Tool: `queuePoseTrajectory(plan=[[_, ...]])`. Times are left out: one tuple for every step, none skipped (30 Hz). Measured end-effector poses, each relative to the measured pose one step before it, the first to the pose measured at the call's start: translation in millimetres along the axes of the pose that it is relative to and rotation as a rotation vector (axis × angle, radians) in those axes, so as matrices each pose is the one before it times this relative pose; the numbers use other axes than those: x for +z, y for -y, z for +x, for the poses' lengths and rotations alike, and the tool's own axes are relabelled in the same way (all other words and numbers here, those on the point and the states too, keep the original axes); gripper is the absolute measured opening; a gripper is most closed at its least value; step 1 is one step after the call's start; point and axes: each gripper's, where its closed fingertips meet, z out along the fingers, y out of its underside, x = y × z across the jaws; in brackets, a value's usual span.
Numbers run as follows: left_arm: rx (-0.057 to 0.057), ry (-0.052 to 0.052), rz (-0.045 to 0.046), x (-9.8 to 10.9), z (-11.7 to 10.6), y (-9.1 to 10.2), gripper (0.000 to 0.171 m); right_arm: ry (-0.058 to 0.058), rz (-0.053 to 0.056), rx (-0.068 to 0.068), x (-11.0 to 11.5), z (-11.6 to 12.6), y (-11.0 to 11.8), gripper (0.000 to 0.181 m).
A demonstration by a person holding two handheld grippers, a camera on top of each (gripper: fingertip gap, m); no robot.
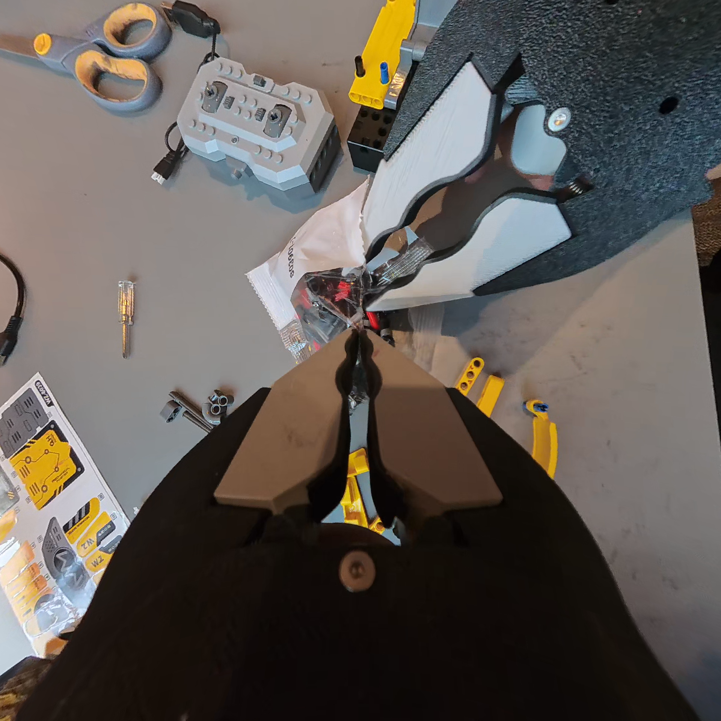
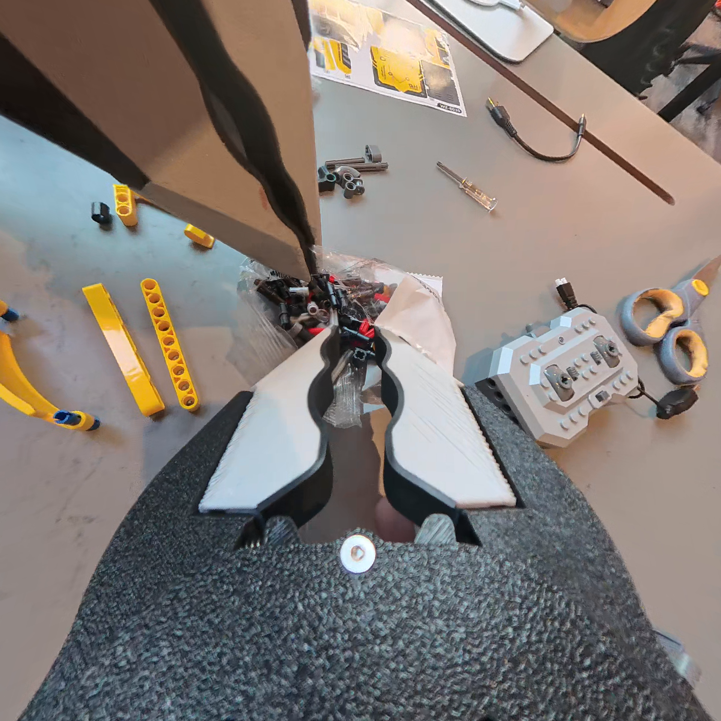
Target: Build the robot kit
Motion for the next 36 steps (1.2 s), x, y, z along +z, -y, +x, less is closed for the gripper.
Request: queuePoseTrajectory(plan=[[-0.0026, -0.0001, 0.00057, -0.09, -0.11, 0.16, 0.0, -0.0016, 0.0007, 0.0057, -0.14, 0.96, 0.09, 0.018], [-0.0013, -0.0052, 0.00371, -0.15, 0.76, 0.64, 0.0, -0.0109, 0.0009, 0.0023, -0.24, 2.22, 0.13, 0.018], [0.0008, -0.0072, 0.00284, -0.28, 1.25, 0.51, 0.0, -0.0088, 0.0024, 0.0065, -0.36, 1.73, 0.52, 0.018], [0.0032, -0.0049, 0.0016, -0.07, 1.22, 0.33, 0.0, -0.0044, 0.0031, 0.0125, -0.12, 1.17, 0.61, 0.018], [0.0076, -0.002, 0.00018, -0.08, 1.01, 0.2, 0.0, -0.0022, 0.0028, 0.0121, 0.0, 0.71, 0.35, 0.018], [0.0101, 0.0011, -0.00303, -0.13, 0.79, -0.41, 0.0, -0.0006, 0.0046, 0.0076, 0.25, 0.22, 0.38, 0.019], [0.0061, 0.0031, -0.00287, -0.17, 0.33, -0.21, 0.0, 0.0003, 0.005, 0.009, 0.39, 0.07, 0.51, 0.019], [0.0009, 0.0007, 0.0007, -0.55, 0.17, 0.4, 0.0, 0.0003, 0.0073, 0.0175, 0.47, 0.15, 1.09, 0.019], [-0.0004, -0.0011, 0.00443, -0.87, 0.11, 0.87, 0.0, -0.0028, 0.0101, 0.0267, 0.19, 1.0, 1.78, 0.019], [0.0008, -0.0044, 0.00488, -0.81, 0.59, 0.84, 0.0, -0.0037, 0.0091, 0.0302, 0.24, 1.47, 1.89, 0.019], [0.0031, -0.0079, 0.009, -0.89, 1.47, 1.4, 0.0, -0.0044, 0.0048, 0.0264, 0.41, 1.51, 1.48, 0.019], [0.0032, -0.0071, 0.01217, -0.99, 1.31, 2.1, 0.0, -0.0024, 0.0013, 0.012, 0.56, 0.65, 1.0, 0.019], [0.0021, -0.0025, 0.01609, -1.12, 0.31, 3.04, 0.0, -0.0032, -0.0027, -0.0054, 0.85, 0.01, 0.21, 0.019], [-0.0006, -0.0032, 0.01801, -1.05, 0.08, 2.96, 0.0, -0.0119, -0.0028, -0.0189, 0.86, 0.45, -0.02, 0.019], [-0.0068, -0.004, 0.01015, -0.69, -0.85, 1.21, 0.0, -0.0123, -0.0016, -0.0241, 0.54, 0.16, 0.24, 0.019], [-0.0136, 0.0026, -0.0001, -0.14, -2.87, -1.23, 0.0, -0.0034, -0.0087, -0.0214, 0.32, -1.06, -0.78, 0.019], [-0.0203, 0.0057, -0.0045, 0.27, -4.35, -2.5, 0.0, 0.0176, -0.0151, -0.0187, 0.16, -3.88, -1.87, 0.016], [-0.0227, 0.0077, -0.00747, 0.83, -5.1, -3.31, 0.0, 0.0348, -0.0174, -0.0163, 0.28, -6.19, -2.88, 0.006], [-0.0204, 0.0106, -0.01155, 1.22, -5.48, -4.07, 0.0, 0.011, -0.0143, -0.0072, 0.72, -2.44, -2.6, 0.0], [-0.0163, 0.0081, -0.00698, 1.34, -4.9, -3.4, 0.0, -0.006, -0.0083, -0.0022, 0.8, 0.17, -1.66, 0.0], [-0.0187, -0.0054, 0.00178, 1.05, -2.36, -1.56, 0.0, 0.001, -0.0056, -0.0018, 0.41, -0.84, -0.95, 0.0], [-0.0196, 0.0029, 0.00235, 0.84, -3.11, -0.67, 0.0, 0.0049, -0.0018, 0.0011, 0.06, -1.16, 0.15, 0.005], [-0.0118, 0.0085, -0.00345, 0.82, -2.96, -0.93, 0.0, 0.0029, -0.0024, 0.0043, 0.11, -0.5, 0.22, 0.011], [0.0007, 0.0079, -0.00656, 1.03, -1.6, -1.2, 0.005, -0.0013, -0.0035, 0.0042, 0.06, 0.41, 0.0, 0.016], [0.0087, 0.0051, -0.00478, 1.22, 0.02, -0.78, 0.009, -0.0021, 0.0003, 0.0009, 0.06, 0.54, -0.02, 0.017], [0.0091, 0.0013, -0.00188, 1.68, 1.41, -0.06, 0.012, -0.0004, 0.001, -0.0013, 0.08, 0.05, -0.22, 0.017], [0.0083, -0.0011, -0.00517, 2.13, 2.06, -0.24, 0.017, -0.0023, -0.0014, -0.0013, 0.44, 0.33, -0.66, 0.017], [0.0071, 0.0096, -0.0105, 2.55, 0.37, -0.94, 0.024, -0.0046, -0.0029, 0.0003, 0.6, 0.85, -0.87, 0.017], [0.0083, 0.0294, -0.01351, 2.88, -2.97, -1.22, 0.029, -0.0058, -0.0008, 0.0038, 0.62, 1.14, -0.13, 0.017], [0.0122, 0.0335, -0.01284, 2.88, -3.41, -1.26, 0.032, -0.0006, 0.0018, 0.0049, 0.29, 0.32, 0.49, 0.016], [0.0129, 0.0201, -0.00534, 2.71, -0.86, -0.22, 0.034, 0.0041, 0.0021, 0.0025, 0.12, -0.76, 0.93, 0.016], [0.0079, 0.0085, -0.00247, 2.37, 1.41, 0.65, 0.041, 0.0027, -0.0005, -0.0024, 0.22, -0.85, 0.45, 0.016], [0.0068, 0.0145, -0.00334, 1.99, 0.61, 1.2, 0.049, -0.0005, -0.0023, -0.0052, 0.36, -0.63, -0.13, 0.016], [0.0095, 0.0307, -0.00039, 1.37, -1.98, 1.65, 0.052, -0.004, -0.0042, -0.0044, 0.32, -0.11, -0.59, 0.013], [0.0144, 0.0367, 0.00147, 1.0, -2.82, 1.59, 0.052, -0.007, -0.0032, -0.0043, 0.34, 0.64, -0.72, 0.012], [0.0194, 0.0247, -0.00074, 1.26, -1.16, 0.54, 0.05, -0.0042, -0.0027, -0.0021, -0.03, 0.57, -0.46, 0.012]])
